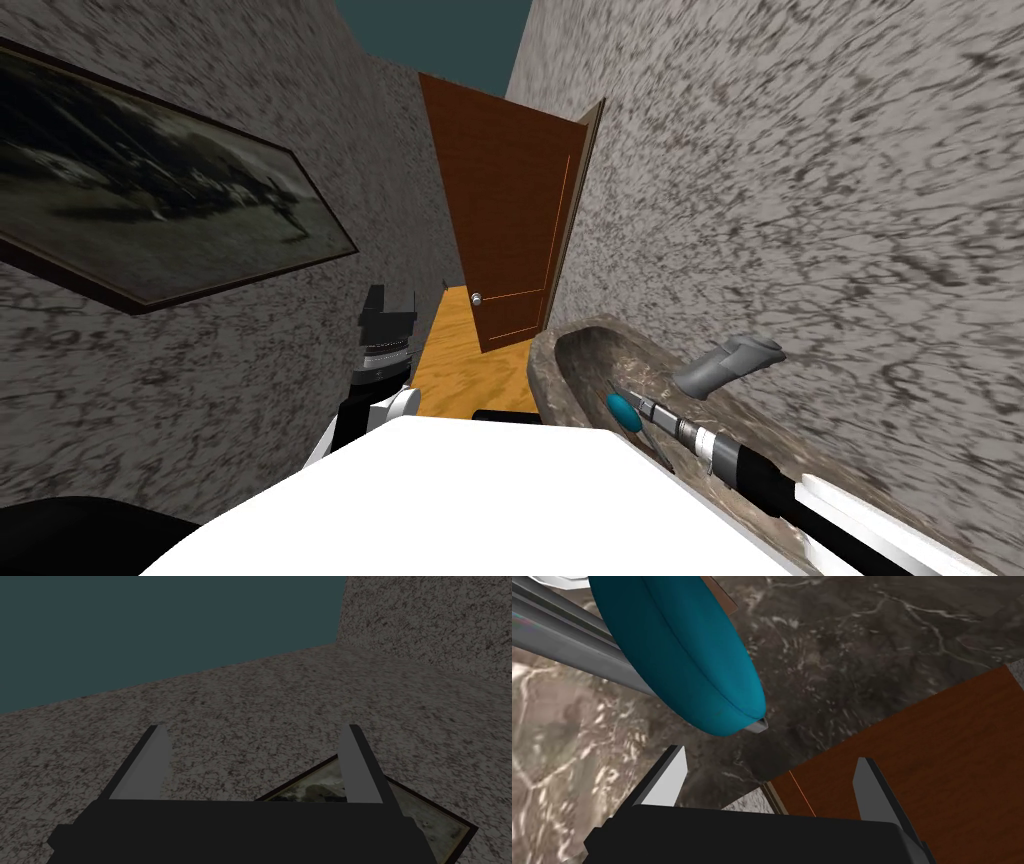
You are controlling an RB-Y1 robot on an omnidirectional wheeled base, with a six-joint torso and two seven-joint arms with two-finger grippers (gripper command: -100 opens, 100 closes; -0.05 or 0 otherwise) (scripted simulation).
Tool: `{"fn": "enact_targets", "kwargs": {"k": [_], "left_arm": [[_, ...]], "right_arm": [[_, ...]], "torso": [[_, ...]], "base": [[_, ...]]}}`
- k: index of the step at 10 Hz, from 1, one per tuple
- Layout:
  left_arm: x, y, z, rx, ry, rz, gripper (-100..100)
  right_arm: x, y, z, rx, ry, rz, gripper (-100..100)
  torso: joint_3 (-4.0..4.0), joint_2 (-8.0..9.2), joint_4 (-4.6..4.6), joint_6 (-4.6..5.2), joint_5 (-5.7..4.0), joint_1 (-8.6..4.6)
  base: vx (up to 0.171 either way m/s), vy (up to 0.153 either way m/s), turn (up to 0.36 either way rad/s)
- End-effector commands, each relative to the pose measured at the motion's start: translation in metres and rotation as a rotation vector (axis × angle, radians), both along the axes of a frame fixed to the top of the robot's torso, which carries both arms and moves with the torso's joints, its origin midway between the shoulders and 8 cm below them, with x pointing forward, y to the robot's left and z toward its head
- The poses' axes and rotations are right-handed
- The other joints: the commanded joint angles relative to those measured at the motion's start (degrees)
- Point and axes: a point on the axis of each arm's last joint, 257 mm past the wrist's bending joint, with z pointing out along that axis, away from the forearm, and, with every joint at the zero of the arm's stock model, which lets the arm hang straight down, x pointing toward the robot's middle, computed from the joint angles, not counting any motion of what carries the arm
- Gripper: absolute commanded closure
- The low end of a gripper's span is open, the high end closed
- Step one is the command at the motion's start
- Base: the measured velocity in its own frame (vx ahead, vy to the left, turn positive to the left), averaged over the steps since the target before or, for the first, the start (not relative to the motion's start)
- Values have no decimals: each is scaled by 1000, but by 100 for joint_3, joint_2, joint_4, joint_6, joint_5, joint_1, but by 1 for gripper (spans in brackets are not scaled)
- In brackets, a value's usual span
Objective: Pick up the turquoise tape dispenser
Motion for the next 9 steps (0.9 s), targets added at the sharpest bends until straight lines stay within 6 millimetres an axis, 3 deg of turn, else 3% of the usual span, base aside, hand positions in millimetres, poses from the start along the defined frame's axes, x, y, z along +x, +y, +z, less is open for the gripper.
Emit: {"fn": "enact_targets", "kwargs": {"k": [1,2,4,5,7,8,9], "left_arm": [[0,0,0,0,0,0,0],[0,0,0,0,0,0,0],[0,0,0,0,0,0,0],[0,0,0,0,0,0,0],[0,0,0,0,0,0,0],[0,0,0,0,0,0,0],[0,0,0,0,0,0,0]], "right_arm": [[-20,-18,-16,-56,71,20,-100],[-20,-18,-15,-59,71,23,-100],[-56,-45,-37,-140,183,48,-100],[-54,-48,-35,-155,188,61,-100],[-89,-78,-49,-239,295,92,-100],[-88,-81,-46,-253,299,104,-100],[-104,-96,-50,-297,350,123,-100]], "torso": [[0,0,0,0,0,0],[4,7,1,-1,2,10],[10,18,4,-1,5,20],[12,20,4,-2,9,38],[9,15,4,-1,7,27],[10,17,4,-2,8,34],[11,19,5,2,8,26]], "base": [[26,45,109],[6,47,54],[-2,91,165],[8,86,48],[10,87,138],[4,71,73],[11,66,111]]}}
